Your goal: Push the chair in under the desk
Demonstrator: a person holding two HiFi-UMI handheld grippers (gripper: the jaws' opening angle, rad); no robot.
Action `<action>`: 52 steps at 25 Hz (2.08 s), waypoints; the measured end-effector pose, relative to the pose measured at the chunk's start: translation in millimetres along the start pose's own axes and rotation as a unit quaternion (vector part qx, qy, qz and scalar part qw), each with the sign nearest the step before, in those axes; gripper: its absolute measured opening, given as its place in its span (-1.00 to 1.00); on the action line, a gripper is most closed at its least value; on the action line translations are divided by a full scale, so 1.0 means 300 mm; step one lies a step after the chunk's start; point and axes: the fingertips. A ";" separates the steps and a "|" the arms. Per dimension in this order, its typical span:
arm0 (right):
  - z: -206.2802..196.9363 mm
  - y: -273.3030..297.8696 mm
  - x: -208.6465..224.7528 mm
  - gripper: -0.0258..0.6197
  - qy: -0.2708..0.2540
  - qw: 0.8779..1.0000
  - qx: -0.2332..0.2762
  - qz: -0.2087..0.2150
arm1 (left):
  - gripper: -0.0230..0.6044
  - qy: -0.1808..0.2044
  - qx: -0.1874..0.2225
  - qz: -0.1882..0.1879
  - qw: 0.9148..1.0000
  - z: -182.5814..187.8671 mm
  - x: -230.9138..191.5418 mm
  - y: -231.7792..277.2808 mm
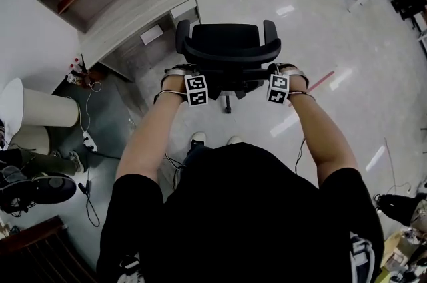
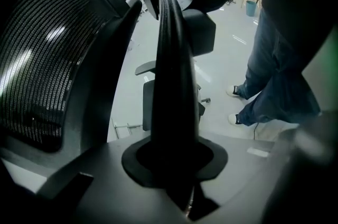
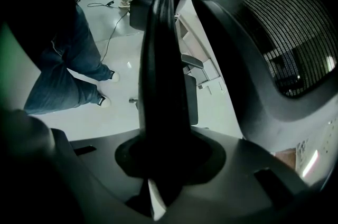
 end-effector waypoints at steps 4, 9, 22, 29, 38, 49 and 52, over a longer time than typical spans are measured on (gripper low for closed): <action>0.098 0.011 -0.010 -0.66 -0.023 1.000 0.013 0.002 | -0.70 -0.024 -0.011 -0.001 1.000 -0.083 0.061 -0.027; 0.234 0.021 -0.016 -0.66 -0.062 0.998 0.033 0.007 | -0.70 -0.061 -0.030 0.000 0.998 -0.191 0.145 -0.072; 0.597 0.036 -0.089 -0.65 -0.152 0.985 0.082 0.018 | -0.70 -0.153 -0.075 0.000 0.985 -0.455 0.395 -0.195; 0.806 0.050 -0.107 -0.65 -0.192 0.975 0.106 0.025 | -0.69 -0.195 -0.095 -0.002 0.976 -0.611 0.491 -0.245; 1.047 0.077 -0.123 -0.64 -0.223 0.966 0.126 0.027 | -0.69 -0.228 -0.113 -0.002 0.967 -0.803 0.577 -0.287; 1.231 0.128 -0.081 -0.63 -0.231 0.963 0.134 0.027 | -0.68 -0.240 -0.119 0.005 0.963 -0.978 0.564 -0.281; 1.257 0.145 -0.063 -0.63 -0.230 0.964 0.134 0.025 | -0.68 -0.239 -0.120 0.006 0.963 -1.009 0.550 -0.270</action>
Point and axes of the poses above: the fingertips, and each gripper's own axes: y forward along the fingers, x to its right, z out of its top, and after that the axes turned 8 degrees about y, right-handed
